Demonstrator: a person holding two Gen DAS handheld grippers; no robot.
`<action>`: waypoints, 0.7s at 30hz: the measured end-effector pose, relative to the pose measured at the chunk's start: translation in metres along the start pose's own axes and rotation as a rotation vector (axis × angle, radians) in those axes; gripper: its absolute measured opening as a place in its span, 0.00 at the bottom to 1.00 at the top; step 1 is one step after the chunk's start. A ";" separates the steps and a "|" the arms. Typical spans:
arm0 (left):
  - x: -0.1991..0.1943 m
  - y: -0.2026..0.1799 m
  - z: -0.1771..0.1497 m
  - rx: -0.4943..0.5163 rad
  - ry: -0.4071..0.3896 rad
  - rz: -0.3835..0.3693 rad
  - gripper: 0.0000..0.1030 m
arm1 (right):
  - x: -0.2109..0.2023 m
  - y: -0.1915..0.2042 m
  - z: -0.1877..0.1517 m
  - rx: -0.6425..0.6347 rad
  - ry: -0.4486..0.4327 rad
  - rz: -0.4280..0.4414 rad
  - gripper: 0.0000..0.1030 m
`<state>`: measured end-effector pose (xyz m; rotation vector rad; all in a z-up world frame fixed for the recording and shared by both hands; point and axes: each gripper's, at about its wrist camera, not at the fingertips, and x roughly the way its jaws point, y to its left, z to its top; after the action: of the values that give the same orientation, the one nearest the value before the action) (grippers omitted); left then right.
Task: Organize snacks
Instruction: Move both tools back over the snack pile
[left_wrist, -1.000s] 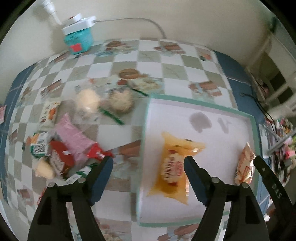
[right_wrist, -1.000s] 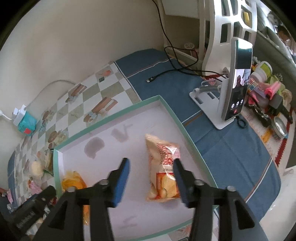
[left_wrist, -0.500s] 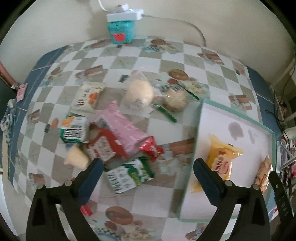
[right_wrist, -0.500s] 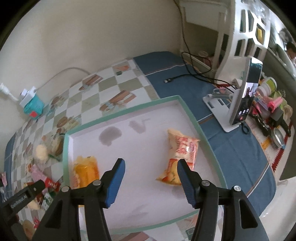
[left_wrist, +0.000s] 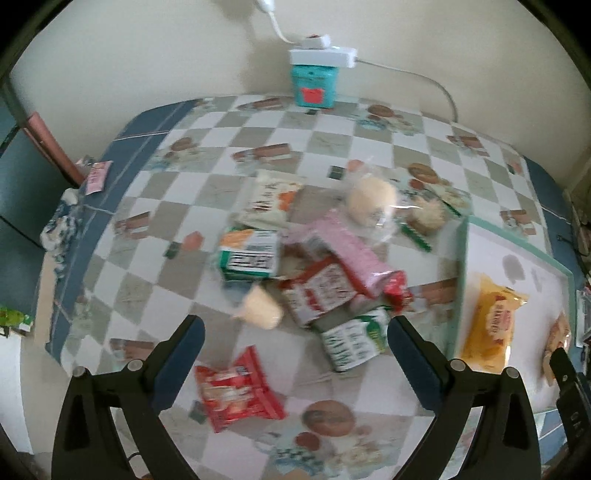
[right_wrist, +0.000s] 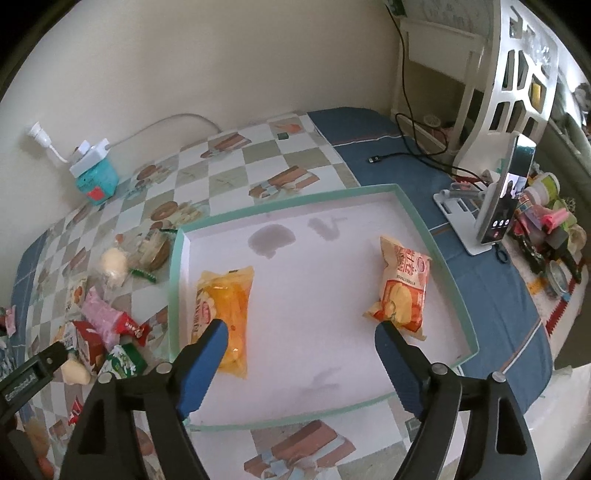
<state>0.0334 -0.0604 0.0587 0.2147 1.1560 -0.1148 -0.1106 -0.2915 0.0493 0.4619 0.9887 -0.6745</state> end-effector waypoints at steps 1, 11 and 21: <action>-0.001 0.005 0.000 -0.002 -0.005 0.007 0.96 | -0.001 0.002 -0.002 -0.004 -0.002 -0.003 0.90; -0.009 0.055 -0.002 0.004 -0.060 0.077 0.96 | -0.011 0.036 -0.022 -0.056 -0.012 0.005 0.94; -0.002 0.111 -0.004 -0.028 -0.056 0.091 0.96 | -0.014 0.080 -0.040 -0.112 0.005 0.046 1.00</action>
<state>0.0510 0.0488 0.0716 0.2378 1.0899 -0.0240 -0.0834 -0.2051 0.0470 0.3867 1.0120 -0.5733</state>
